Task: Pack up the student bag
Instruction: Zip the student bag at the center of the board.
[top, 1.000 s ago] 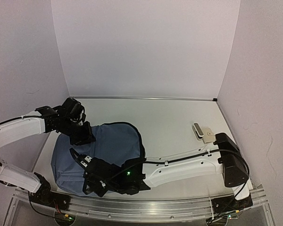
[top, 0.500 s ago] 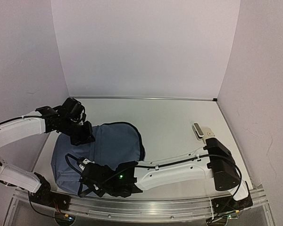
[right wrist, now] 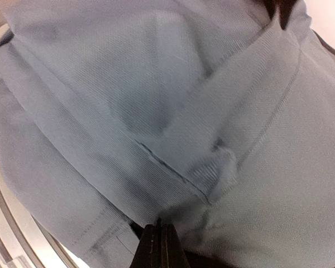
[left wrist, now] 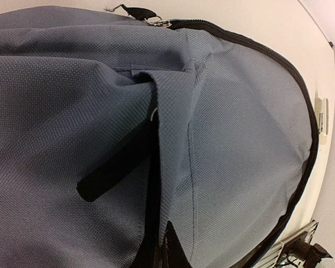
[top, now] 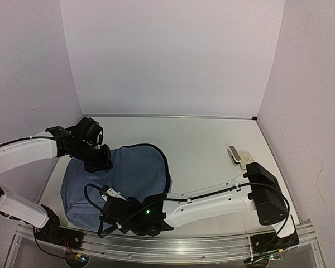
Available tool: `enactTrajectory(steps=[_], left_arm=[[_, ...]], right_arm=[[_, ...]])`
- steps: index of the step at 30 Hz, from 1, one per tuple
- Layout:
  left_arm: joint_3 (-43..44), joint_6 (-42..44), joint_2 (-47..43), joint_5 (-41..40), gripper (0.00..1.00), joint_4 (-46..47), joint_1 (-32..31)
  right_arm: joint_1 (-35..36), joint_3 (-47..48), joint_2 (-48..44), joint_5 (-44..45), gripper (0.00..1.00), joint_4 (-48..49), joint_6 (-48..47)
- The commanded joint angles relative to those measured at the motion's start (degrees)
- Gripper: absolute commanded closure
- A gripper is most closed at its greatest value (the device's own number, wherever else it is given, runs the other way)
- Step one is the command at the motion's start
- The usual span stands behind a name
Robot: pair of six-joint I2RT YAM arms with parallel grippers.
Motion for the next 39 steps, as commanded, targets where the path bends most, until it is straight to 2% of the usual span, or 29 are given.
enactTrajectory(steps=[1, 10, 23, 30, 32, 33, 36, 37, 39], left_arm=[[2.2, 3.0, 0.8, -5.9, 1.00, 1.8, 0.6], [3.7, 5.7, 0.6, -6.9, 1.00, 1.7, 1.3], [5.5, 10.6, 0.7, -6.7, 1.00, 2.8, 2.3], [6.6, 10.0, 0.9, -6.0, 0.99, 2.0, 2.3], [7.4, 7.8, -0.1, -6.8, 0.84, -1.1, 2.3], [7.5, 6.1, -0.9, -7.8, 0.73, -2.8, 2.3], [7.6, 0.2, -3.9, -11.6, 0.21, -10.1, 2.5], [7.4, -1.7, -4.8, -12.4, 0.07, -12.8, 2.8], [6.6, -4.6, -6.8, -14.0, 0.01, -16.9, 3.9]], right_arm=[[0.1, -4.0, -6.8, 4.1, 1.00, -1.5, 10.3], [-2.2, -9.0, -10.3, 3.5, 1.00, -1.7, 19.0], [-8.2, -16.5, -16.8, 4.3, 1.00, -1.7, 20.3], [-11.1, -19.0, -18.6, 5.3, 1.00, -1.6, 21.5], [-11.4, -19.1, -18.7, 5.4, 1.00, -1.3, 21.4], [-11.4, -19.0, -18.6, 5.3, 1.00, -1.2, 21.3], [-11.5, -19.1, -18.4, 5.0, 1.00, -0.5, 21.1], [-11.5, -19.2, -18.3, 4.8, 1.00, -0.2, 21.1], [-11.5, -19.7, -18.3, 4.5, 1.00, 0.6, 20.8]])
